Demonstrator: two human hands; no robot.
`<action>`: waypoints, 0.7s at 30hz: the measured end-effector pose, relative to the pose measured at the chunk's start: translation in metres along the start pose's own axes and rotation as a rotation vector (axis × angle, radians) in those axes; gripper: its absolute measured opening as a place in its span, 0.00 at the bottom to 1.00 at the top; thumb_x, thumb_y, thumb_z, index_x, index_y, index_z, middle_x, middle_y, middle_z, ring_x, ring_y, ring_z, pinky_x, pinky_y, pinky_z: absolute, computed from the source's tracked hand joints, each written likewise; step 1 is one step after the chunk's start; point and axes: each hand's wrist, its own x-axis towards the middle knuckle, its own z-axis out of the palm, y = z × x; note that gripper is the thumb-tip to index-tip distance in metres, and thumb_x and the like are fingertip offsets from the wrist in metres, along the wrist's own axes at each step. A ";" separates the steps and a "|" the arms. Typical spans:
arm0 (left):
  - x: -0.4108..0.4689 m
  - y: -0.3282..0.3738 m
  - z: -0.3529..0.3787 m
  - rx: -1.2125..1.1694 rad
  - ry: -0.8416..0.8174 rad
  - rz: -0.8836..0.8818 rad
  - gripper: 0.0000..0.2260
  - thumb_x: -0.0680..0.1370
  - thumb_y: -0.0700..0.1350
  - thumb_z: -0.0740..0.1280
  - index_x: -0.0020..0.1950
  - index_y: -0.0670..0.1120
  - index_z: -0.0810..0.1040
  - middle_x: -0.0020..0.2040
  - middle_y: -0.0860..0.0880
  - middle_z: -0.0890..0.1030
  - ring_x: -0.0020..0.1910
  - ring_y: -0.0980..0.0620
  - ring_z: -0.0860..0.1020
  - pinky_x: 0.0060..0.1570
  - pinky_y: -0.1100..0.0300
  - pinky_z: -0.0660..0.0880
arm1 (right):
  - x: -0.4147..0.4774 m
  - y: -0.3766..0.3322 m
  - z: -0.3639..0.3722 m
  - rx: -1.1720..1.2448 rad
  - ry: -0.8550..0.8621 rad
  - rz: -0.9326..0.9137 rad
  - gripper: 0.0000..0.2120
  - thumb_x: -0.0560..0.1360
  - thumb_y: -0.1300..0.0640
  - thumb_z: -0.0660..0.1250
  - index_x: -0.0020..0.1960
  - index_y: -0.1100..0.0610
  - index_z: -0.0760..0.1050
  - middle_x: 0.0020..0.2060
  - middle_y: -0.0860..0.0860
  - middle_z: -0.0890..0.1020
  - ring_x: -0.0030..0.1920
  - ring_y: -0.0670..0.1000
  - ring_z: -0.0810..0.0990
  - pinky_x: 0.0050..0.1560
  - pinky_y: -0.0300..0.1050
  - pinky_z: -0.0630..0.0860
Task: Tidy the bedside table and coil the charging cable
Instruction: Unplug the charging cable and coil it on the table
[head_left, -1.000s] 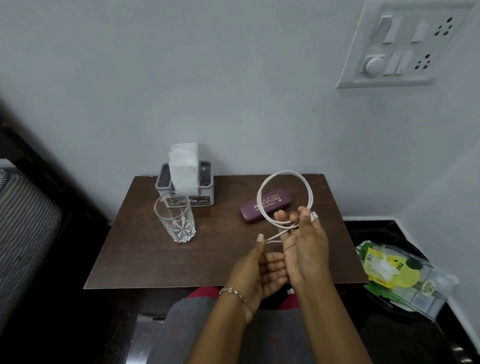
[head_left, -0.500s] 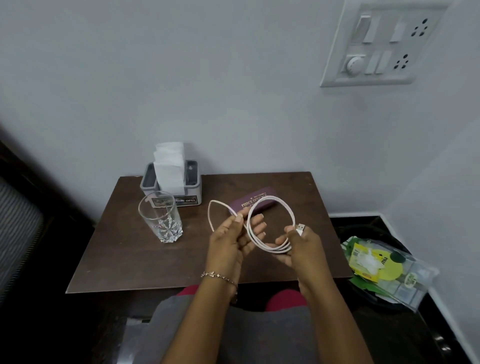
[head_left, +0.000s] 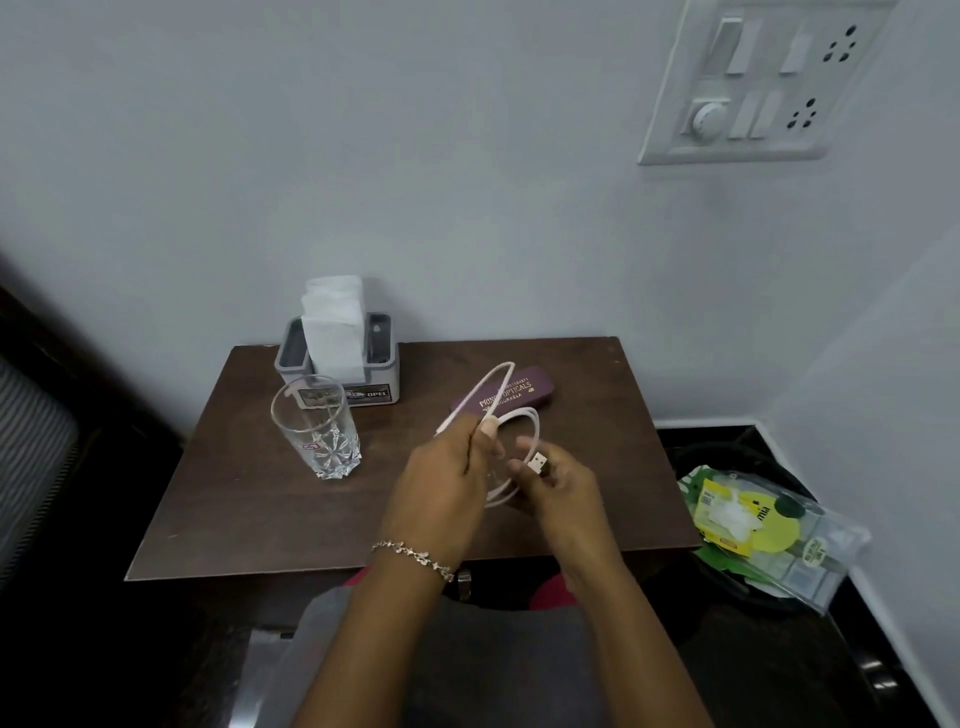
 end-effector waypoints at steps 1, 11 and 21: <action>-0.001 0.004 -0.002 0.048 0.000 -0.012 0.16 0.80 0.54 0.53 0.39 0.49 0.73 0.28 0.52 0.72 0.31 0.54 0.73 0.33 0.57 0.68 | 0.001 0.000 0.004 0.063 0.028 -0.024 0.20 0.73 0.65 0.68 0.63 0.51 0.71 0.41 0.55 0.83 0.43 0.51 0.83 0.39 0.40 0.80; -0.004 0.030 -0.021 0.471 -0.188 -0.064 0.18 0.80 0.53 0.49 0.36 0.51 0.72 0.45 0.47 0.82 0.51 0.45 0.76 0.54 0.53 0.66 | -0.003 -0.006 0.009 0.084 -0.138 -0.291 0.44 0.71 0.68 0.70 0.72 0.38 0.50 0.32 0.43 0.82 0.33 0.39 0.78 0.35 0.35 0.76; 0.013 -0.005 -0.012 -0.473 -0.063 -0.255 0.21 0.79 0.50 0.58 0.27 0.48 0.61 0.22 0.55 0.61 0.24 0.57 0.59 0.27 0.62 0.57 | 0.004 -0.001 -0.001 0.009 -0.102 -0.102 0.05 0.73 0.62 0.69 0.47 0.54 0.78 0.34 0.47 0.80 0.33 0.42 0.77 0.34 0.35 0.74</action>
